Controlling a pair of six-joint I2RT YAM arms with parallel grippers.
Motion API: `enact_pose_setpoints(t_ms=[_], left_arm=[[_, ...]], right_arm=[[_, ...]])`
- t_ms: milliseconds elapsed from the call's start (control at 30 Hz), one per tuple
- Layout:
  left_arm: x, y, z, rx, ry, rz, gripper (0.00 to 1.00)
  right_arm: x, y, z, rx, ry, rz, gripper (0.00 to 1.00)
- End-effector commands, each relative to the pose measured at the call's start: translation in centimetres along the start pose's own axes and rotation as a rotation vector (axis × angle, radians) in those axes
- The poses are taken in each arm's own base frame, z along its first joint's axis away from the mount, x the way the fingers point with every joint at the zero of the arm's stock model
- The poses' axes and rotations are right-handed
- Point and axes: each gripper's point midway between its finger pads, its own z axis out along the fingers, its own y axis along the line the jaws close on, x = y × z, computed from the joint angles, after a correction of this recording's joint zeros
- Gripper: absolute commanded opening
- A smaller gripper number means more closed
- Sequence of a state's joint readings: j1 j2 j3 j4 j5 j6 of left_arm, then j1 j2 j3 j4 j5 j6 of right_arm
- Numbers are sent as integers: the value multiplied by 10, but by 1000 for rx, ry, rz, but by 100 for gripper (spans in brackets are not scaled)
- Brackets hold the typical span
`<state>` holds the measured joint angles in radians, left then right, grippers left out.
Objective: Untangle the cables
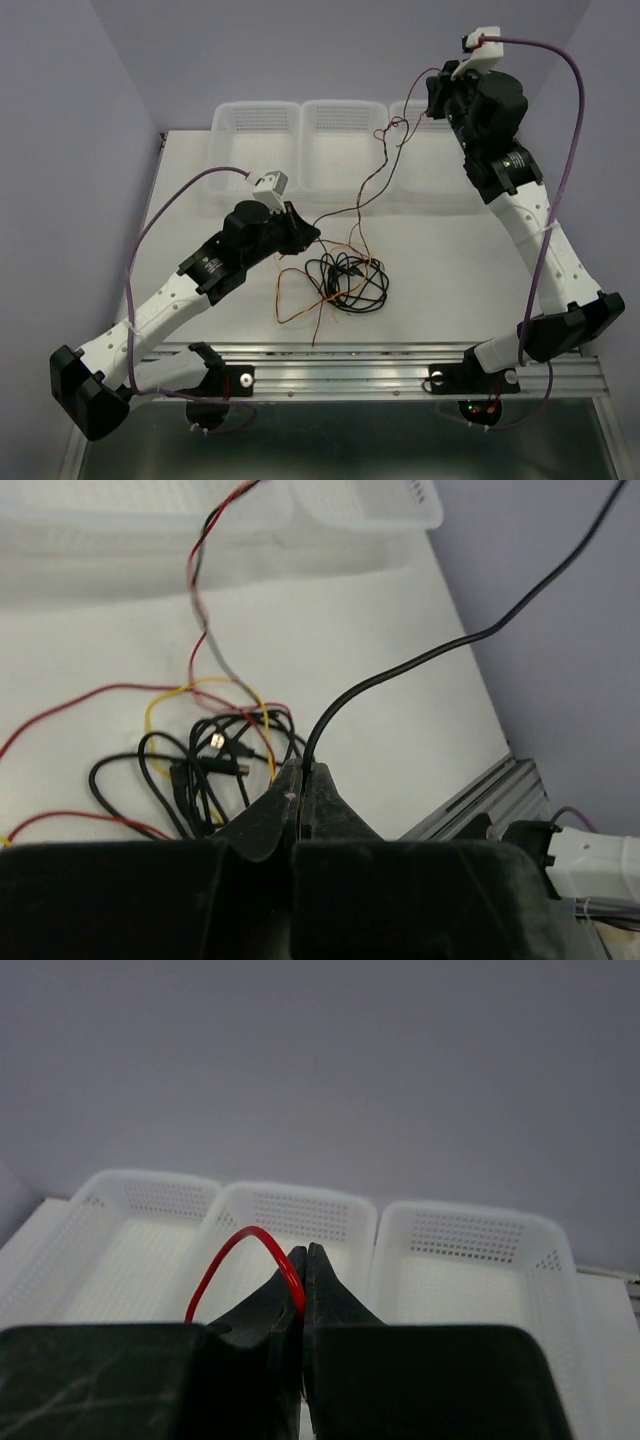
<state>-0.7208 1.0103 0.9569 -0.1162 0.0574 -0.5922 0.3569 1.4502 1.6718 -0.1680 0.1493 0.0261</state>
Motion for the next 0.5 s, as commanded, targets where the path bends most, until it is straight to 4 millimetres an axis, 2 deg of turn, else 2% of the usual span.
enact_pose_setpoints(t_ms=[0,33,133,167,233,267,300,333,367,433,467], left_arm=[[9,8,-13,-8,-22,-72,0],[18,20,-18,-50,-20,-92,0],[18,46,-33,-170,-63,-124,0],[14,63,-48,-266,-106,-143,0],[3,79,-67,-366,-167,-173,0],[-7,96,-88,-481,-223,-183,0],[-13,102,-98,-531,-261,-241,0],[-18,107,-107,-578,-287,-252,0],[-28,119,-124,-675,-332,-250,0],[-40,130,-139,-763,-401,-299,0],[-50,134,-147,-813,-430,-294,0]], right_arm=[[-57,-20,-6,126,-91,-27,1],[-79,-32,-12,193,-135,-30,1],[-100,-56,-21,329,-175,-52,1],[-118,-70,-33,413,-206,-60,1],[-128,-79,-40,468,-222,-68,1],[-131,-94,-44,518,-225,-79,1],[-140,-100,-50,540,-244,-77,1],[-140,-107,-51,565,-243,-82,1],[-142,-123,-54,611,-243,-92,1],[-143,-144,-59,672,-245,-96,1],[-144,-174,-65,744,-256,-84,1]])
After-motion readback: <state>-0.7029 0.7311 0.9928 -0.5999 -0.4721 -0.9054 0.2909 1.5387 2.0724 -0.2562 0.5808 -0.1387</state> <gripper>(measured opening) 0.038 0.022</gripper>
